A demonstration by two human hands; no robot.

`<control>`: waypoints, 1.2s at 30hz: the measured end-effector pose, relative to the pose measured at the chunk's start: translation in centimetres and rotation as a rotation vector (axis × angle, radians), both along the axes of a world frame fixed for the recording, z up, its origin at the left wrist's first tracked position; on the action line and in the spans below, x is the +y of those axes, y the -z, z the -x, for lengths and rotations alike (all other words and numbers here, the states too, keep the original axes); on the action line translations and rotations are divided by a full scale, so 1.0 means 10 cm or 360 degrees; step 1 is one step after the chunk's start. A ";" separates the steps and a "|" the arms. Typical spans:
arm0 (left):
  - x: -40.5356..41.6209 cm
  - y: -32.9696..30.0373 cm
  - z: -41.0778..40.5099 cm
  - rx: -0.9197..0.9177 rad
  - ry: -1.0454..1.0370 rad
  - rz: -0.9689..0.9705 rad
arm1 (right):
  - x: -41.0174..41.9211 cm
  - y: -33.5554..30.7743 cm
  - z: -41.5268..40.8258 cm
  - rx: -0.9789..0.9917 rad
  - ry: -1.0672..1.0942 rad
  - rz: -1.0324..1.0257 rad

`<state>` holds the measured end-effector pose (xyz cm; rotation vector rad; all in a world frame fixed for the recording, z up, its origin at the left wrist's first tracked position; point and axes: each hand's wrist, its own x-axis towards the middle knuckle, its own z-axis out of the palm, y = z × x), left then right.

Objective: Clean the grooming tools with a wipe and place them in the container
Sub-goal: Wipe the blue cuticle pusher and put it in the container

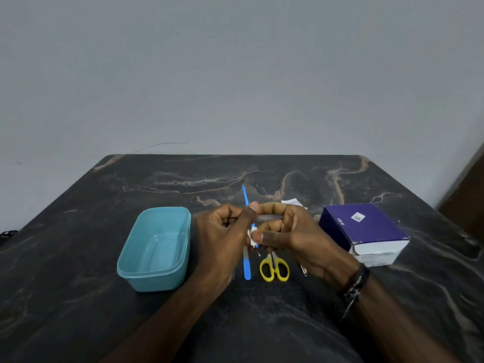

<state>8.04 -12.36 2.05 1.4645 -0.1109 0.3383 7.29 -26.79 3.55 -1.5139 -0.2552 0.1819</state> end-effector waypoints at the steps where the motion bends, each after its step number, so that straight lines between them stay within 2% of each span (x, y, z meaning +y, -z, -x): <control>1: -0.01 0.00 0.00 -0.0001 0.0010 0.0017 | 0.00 0.00 -0.01 -0.0010 0.0044 -0.0028; 4: -0.03 0.00 0.00 0.0008 0.0022 0.0044 | 0.00 0.01 -0.03 -0.0024 0.0091 -0.0084; 17: -0.01 0.00 0.01 0.0007 -0.0023 0.0028 | -0.02 0.00 0.01 0.0052 -0.0171 0.0044; 24: -0.04 0.02 0.00 0.0047 0.0115 0.0026 | -0.01 0.02 -0.02 0.0037 0.0112 -0.0077; 32: -0.01 -0.02 0.01 0.0086 0.0126 0.0127 | 0.00 0.03 0.00 0.0099 -0.0080 0.0011; 36: -0.01 -0.02 0.00 0.0139 0.0228 0.0128 | -0.01 0.03 0.00 0.0059 0.0055 -0.0050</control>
